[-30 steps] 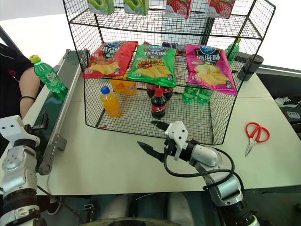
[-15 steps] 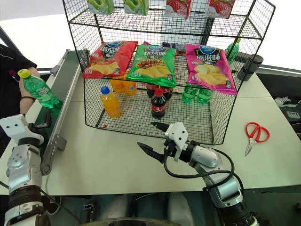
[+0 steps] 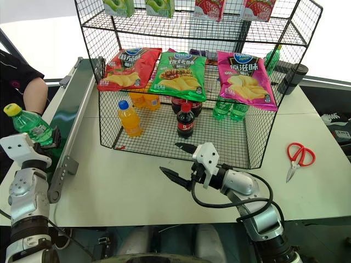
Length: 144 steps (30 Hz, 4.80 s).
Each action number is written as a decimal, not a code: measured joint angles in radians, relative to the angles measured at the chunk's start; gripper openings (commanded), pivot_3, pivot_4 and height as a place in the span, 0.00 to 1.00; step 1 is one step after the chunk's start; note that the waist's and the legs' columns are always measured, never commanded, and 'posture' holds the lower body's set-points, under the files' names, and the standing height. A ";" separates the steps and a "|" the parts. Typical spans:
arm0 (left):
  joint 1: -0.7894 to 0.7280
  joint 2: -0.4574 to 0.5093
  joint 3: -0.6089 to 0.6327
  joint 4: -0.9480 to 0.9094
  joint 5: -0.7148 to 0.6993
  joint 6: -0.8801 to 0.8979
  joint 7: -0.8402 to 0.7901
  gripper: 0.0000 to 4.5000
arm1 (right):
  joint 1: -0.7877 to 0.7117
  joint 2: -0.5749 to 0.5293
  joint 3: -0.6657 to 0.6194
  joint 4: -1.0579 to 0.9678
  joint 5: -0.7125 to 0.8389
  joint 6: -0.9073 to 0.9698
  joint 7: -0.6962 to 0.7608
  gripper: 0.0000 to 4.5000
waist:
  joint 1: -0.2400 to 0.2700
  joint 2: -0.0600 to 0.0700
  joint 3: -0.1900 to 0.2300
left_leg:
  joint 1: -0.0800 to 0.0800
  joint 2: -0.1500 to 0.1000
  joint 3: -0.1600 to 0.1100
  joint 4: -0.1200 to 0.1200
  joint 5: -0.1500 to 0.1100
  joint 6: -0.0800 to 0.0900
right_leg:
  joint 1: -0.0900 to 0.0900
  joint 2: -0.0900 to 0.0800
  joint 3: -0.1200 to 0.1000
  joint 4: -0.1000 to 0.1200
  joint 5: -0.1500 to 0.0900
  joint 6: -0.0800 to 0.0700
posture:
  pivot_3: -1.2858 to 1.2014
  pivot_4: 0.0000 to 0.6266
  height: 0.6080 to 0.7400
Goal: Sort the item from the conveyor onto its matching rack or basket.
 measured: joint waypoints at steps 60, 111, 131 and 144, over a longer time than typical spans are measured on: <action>-0.065 -0.116 -0.700 -0.305 -0.019 0.066 -0.736 0.61 | -0.086 0.019 -0.049 -0.091 0.098 0.158 -0.064 1.00 | -0.014 -0.003 0.001 | -0.010 0.001 -0.003 0.007 0.001 0.001 | -0.004 0.012 -0.003 0.001 0.003 0.005 | 0.52 0.24 1.00; -0.024 -0.097 -0.683 -0.500 -0.004 0.207 -0.610 0.99 | -0.110 0.261 -0.364 0.465 -0.218 -0.275 -0.600 0.69 | 0.004 0.004 0.001 | -0.009 0.001 -0.001 0.008 0.001 0.000 | -0.004 0.012 0.000 0.004 0.003 0.005 | 0.52 0.24 1.00; -0.010 -0.099 -0.700 -0.533 -0.024 0.284 -0.602 1.00 | -0.241 0.285 -0.415 0.725 -0.178 -0.414 -0.611 0.99 | -0.006 0.006 0.001 | -0.008 0.001 -0.001 0.008 0.001 0.000 | -0.004 0.012 0.000 0.004 0.003 0.005 | 0.52 0.24 1.00; -0.012 -0.107 -0.699 -0.533 -0.039 0.293 -0.596 1.00 | -0.174 0.254 -0.372 0.609 -0.241 -0.419 -0.606 0.99 | -0.015 0.006 0.001 | -0.007 0.002 -0.002 0.008 0.001 0.000 | -0.003 0.012 0.000 0.005 0.003 0.005 | 0.52 0.24 1.00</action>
